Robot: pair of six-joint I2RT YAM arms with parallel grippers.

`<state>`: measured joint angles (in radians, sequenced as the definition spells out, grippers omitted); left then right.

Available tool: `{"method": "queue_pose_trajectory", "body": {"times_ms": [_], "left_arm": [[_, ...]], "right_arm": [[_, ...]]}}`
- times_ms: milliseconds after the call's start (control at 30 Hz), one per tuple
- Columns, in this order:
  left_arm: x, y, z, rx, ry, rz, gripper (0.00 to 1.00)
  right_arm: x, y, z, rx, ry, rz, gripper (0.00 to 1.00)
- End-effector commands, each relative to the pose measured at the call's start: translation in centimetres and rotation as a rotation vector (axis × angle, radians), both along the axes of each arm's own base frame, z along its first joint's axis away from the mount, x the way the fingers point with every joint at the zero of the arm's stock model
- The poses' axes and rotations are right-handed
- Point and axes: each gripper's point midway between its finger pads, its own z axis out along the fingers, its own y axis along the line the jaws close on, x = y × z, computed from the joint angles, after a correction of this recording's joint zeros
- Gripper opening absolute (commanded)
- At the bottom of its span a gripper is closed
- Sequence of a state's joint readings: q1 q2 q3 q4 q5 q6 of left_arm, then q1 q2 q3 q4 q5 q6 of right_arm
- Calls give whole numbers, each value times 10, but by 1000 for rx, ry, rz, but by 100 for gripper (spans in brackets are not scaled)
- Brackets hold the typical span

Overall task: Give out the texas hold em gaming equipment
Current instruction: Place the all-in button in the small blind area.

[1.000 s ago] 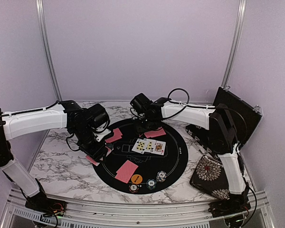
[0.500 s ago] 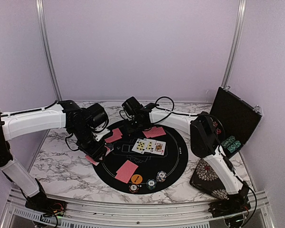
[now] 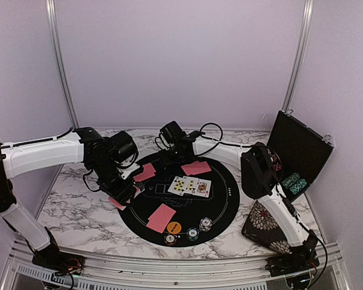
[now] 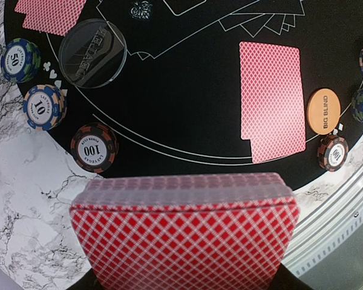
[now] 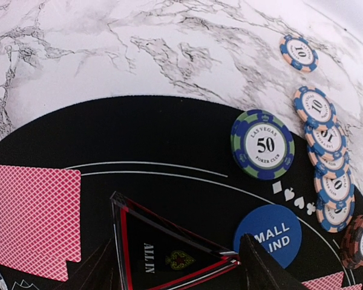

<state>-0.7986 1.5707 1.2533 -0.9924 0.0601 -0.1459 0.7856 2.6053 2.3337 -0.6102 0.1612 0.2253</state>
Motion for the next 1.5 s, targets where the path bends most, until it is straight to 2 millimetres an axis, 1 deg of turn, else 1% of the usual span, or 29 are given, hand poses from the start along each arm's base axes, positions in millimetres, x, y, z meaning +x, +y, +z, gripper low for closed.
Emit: {"method": "queue_pose_trajectory", "body": {"times_ms": [0,233,333,433,533,667,767,800,833,867,1067,1233,1333,1400,1467], "left_arm": [[3,-1,8,-26,-20,3,44],[3,-2,8,-27,-20,1,44],[3,-2,8,-28,-19,3,44],[3,-2,8,-28,-20,2,44],[3,-3,8,-30,-18,2,44],[4,-4,8,-30,-19,0,44],[5,-4,9,-33,-21,0,44],[5,-5,9,-32,-19,0,44],[5,-5,9,-34,-17,-1,44],[5,-6,8,-34,-14,-2,44],[6,-9,7,-34,-5,-3,44],[7,-15,5,-32,6,-12,44],[6,-19,3,-29,12,-22,44],[6,-23,4,-29,13,-32,44],[6,-26,3,-27,16,-40,44]], "right_arm": [[12,10,11,43,-44,17,51],[12,11,21,54,-57,22,65],[11,12,26,61,-57,24,69],[11,11,29,61,-57,24,72],[10,10,34,63,-59,24,72],[7,10,52,87,-60,24,73],[-2,9,62,122,-31,33,74],[-6,8,66,137,-16,41,75],[-12,7,64,147,10,49,75],[-16,4,66,158,23,49,75],[-49,-5,99,314,87,102,76],[-83,-13,116,465,183,165,75],[-109,-15,119,539,261,207,75],[-128,-15,124,619,317,245,74],[-147,-15,124,688,385,279,74]]}}
